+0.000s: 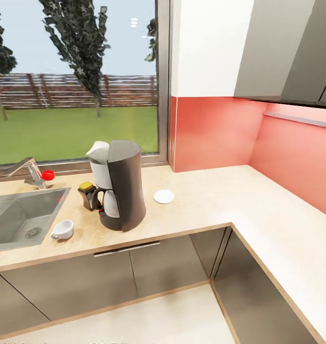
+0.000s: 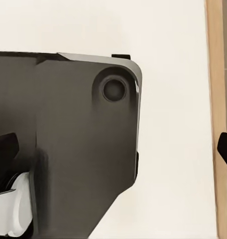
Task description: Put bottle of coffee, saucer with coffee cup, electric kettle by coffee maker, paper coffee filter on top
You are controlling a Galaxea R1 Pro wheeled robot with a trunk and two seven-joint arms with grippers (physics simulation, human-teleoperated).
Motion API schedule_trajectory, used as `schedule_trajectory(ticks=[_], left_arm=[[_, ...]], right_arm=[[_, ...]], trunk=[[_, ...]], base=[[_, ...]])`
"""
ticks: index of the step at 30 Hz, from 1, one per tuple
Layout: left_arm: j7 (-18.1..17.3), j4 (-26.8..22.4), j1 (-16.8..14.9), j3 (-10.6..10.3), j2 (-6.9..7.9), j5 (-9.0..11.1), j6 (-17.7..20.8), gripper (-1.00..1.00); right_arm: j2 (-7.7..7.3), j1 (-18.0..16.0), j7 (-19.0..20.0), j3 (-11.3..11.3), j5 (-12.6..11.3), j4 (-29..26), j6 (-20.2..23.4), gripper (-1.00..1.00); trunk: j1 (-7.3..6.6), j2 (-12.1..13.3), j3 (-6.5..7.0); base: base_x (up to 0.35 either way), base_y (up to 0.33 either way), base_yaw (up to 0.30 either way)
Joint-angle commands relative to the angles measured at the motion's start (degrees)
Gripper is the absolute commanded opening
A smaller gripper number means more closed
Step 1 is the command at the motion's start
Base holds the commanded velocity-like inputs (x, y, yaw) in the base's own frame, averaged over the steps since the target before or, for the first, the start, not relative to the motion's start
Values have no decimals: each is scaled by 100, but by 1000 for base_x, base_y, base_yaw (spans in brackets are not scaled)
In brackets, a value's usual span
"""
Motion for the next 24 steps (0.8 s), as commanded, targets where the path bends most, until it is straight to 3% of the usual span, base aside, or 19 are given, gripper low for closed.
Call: schedule_trajectory(ticks=[1, 3, 11, 17, 24], left_arm=[[38, 3, -8, -31, -1, 9, -14, 100], [34, -4, -17, -15, -2, 9, -18, 100], [19, -63, -622, -27, -69, -38, -40, 100], [-62, -723, -1181, -62, -125, -62, -39, 100], [-442, -1960, -1414, -69, -337, -68, 21, 100]], right_arm=[[-8, -4, 0, 44, -60, 3, -21, 100], [-23, -5, -3, 42, -64, 3, -22, 100], [-26, -5, -4, 32, -74, -337, -29, 100], [-22, -5, -19, 25, -70, -2002, -31, 100], [-15, -5, -27, 15, -83, -4051, -36, 100]], trunk=[[3, -11, -13], [3, -11, -15], [3, -11, -15], [3, -11, -15], [3, -11, -15]], base=[[-13, -4, 58], [-7, -2, 33], [0, 0, 1], [0, 0, 0], [0, 0, 0]])
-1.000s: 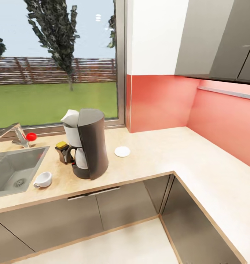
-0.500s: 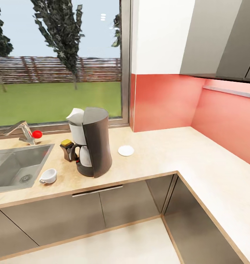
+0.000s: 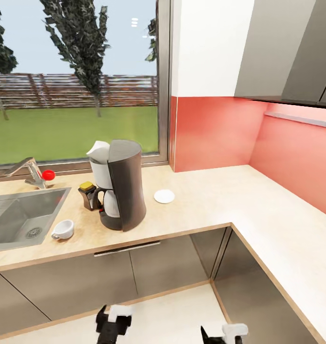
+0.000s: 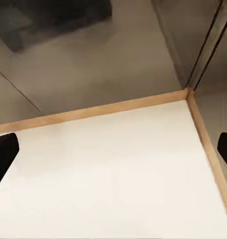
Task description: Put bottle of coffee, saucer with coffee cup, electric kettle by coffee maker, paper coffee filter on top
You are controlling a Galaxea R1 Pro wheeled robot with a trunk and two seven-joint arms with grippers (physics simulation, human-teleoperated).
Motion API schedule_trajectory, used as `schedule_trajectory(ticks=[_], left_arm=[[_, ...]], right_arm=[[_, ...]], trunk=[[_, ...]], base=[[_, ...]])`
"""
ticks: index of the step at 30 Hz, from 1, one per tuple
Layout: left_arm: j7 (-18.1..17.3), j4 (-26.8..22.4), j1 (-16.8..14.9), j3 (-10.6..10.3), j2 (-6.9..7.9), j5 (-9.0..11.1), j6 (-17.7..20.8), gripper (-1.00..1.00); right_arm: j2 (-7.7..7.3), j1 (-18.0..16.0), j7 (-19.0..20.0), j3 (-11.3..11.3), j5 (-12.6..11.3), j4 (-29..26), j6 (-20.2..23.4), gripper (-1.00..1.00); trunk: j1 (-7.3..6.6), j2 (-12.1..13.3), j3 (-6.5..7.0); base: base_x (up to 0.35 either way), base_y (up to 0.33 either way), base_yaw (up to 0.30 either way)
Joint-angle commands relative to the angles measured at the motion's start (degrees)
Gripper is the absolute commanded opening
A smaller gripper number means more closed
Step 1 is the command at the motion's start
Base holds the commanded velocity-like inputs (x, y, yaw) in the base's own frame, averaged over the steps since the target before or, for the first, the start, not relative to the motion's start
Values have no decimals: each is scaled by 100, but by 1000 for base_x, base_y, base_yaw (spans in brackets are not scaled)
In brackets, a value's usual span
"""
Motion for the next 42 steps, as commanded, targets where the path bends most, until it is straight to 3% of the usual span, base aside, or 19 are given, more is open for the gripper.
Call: schedule_trajectory(ticks=[1, 6, 9, 14, 16, 20, 21, 25, 28, 32, 38, 42], left_arm=[[-50, -246, -36, -32, -17, 6, 6, 100], [-417, -1185, -85, -33, -41, 23, 195, 100], [-697, -1880, -92, -29, -50, 43, 707, 100], [-1121, -2746, -97, -22, -53, 84, 1418, 100], [-1267, -3073, -101, -22, -53, 156, 1685, 100], [-1386, -3820, -120, -24, -53, 570, 2303, 100], [-1400, -4079, -149, -31, -57, 752, 2542, 100], [-1419, -4706, -205, -40, -99, 1089, 3073, 100], [-1469, -4915, -331, -41, -194, 1308, 3390, 100], [-1581, -4968, -596, -42, -268, 1516, 3723, 100], [-1574, -4912, -1277, -32, -364, 1822, 4319, 100], [-1482, -4809, -1566, -24, -395, 1860, 4498, 100]], right_arm=[[-4, -4, -3, 19, -65, -406, -25, 100], [1, -7, -6, 6, -78, -1889, 5, 100], [4, -35, -12, -3, -84, -2743, 116, 100], [9, -324, -96, -18, -101, -3283, 688, 100], [12, -708, -242, -28, -107, -3365, 1042, 100], [17, -1422, -380, -193, -128, -3396, 1577, 100], [18, -1734, -394, -307, -218, -3388, 1956, 100], [19, -2575, -445, -498, -607, -3350, 3171, 100], [19, -2866, -463, -699, -701, -3356, 3595, 100], [13, -2946, -452, -843, -727, -3356, 3717, 100], [15, -2973, -443, -872, -733, -3334, 3757, 100], [18, -2974, -445, -863, -734, -3307, 3759, 100]], trunk=[[3, -11, -12], [3, -11, -12], [3, -11, -12], [3, -11, -12], [3, -11, -12], [3, -11, -12], [3, -11, -12], [3, -11, -12], [3, -11, -12], [3, -11, -12], [3, -11, -12], [3, -11, -12]], base=[[0, 0, 0], [0, 0, 0], [0, 0, 0], [0, 0, 0], [0, 0, 0], [0, 0, 0], [0, 0, 0], [0, 0, 0], [0, 0, 0], [0, 0, 0], [0, 0, 0], [0, 0, 0]])
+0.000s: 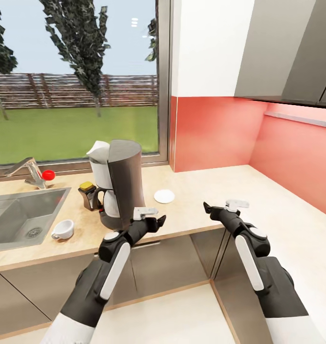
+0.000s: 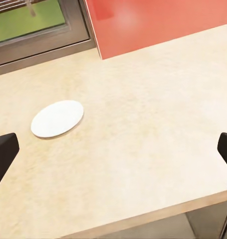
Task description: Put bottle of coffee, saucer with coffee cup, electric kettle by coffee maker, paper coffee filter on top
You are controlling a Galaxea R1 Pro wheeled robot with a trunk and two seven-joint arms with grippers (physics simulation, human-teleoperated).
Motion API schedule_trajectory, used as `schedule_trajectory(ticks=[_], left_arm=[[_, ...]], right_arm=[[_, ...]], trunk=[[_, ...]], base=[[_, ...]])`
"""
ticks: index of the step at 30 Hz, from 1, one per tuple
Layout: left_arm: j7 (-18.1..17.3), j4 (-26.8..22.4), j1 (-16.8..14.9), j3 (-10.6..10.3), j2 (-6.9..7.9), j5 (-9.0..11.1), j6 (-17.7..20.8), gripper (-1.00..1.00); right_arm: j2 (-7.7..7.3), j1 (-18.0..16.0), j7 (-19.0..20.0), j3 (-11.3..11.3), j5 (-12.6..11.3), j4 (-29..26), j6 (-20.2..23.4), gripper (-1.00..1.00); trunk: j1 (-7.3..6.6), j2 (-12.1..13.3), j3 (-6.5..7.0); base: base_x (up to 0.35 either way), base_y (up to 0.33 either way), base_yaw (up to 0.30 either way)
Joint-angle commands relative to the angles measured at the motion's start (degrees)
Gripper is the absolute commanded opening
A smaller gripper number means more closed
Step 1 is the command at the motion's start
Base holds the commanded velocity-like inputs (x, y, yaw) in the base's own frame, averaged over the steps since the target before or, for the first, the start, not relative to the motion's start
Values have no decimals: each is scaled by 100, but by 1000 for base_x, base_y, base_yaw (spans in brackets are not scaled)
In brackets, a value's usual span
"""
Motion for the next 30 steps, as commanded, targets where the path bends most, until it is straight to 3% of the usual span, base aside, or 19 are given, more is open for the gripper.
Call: schedule_trajectory(ticks=[1, 12, 23, 30], left_arm=[[75, 45, -59, 9, -5, 46, 52, 100], [265, 136, -56, 9, 22, 46, 40, 100], [275, 145, -55, 7, 24, 35, 26, 100], [275, 145, -55, 9, 39, 51, 22, 100]], right_arm=[[-5, -6, -40, 14, -53, 2, 22, 100], [-5, -6, -35, 31, -62, 17, 64, 100], [-5, -6, -35, 31, -62, 18, 66, 100], [-5, -6, -35, 37, -62, 25, 66, 100]], trunk=[[4, -13, -13], [4, -13, -10], [4, -13, -9], [4, -13, -9]], base=[[0, 0, 0], [0, -6, -77], [0, -199, -55], [0, -30, 27]])
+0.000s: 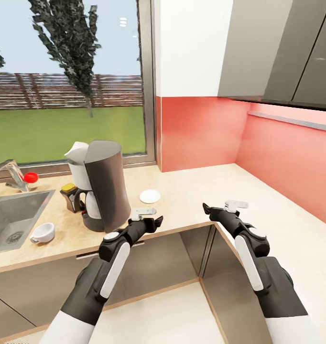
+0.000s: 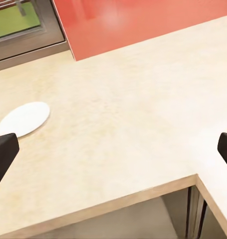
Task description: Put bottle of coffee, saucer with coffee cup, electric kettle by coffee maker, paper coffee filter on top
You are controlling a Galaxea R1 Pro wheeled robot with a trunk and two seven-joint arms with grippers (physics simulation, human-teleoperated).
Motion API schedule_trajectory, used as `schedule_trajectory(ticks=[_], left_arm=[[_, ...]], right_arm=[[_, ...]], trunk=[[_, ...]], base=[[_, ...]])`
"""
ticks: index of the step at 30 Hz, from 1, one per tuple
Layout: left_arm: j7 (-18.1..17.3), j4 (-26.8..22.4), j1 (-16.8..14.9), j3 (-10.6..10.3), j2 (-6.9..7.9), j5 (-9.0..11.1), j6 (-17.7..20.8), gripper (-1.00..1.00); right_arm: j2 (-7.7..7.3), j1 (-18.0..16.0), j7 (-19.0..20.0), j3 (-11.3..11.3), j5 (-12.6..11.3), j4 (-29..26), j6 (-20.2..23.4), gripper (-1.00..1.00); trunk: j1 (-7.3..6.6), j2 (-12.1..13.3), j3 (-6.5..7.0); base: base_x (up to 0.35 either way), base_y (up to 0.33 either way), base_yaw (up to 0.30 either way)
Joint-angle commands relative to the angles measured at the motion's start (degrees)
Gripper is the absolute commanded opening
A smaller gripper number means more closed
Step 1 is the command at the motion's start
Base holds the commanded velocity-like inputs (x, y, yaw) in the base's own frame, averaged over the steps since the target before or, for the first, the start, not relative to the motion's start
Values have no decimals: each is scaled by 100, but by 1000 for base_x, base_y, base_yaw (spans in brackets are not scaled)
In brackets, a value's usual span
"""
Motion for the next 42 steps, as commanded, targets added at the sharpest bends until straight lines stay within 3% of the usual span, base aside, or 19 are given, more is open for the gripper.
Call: schedule_trajectory(ticks=[1, 35, 42], left_arm=[[42, -6, -6, -4, 1, 56, 26, 100], [33, 3, 3, -4, 11, 52, 0, 100], [33, 3, 16, -4, 10, 44, 0, 100]], right_arm=[[-6, -5, -43, 9, -53, -8, 22, 100], [-6, -5, -43, 14, -47, -33, 30, 100], [-6, -5, -43, 20, -48, -33, 30, 100]], trunk=[[4, -13, -13], [4, -13, -13], [4, -13, -13]], base=[[0, -3, 156], [68, -6, 26], [174, -114, 176]])
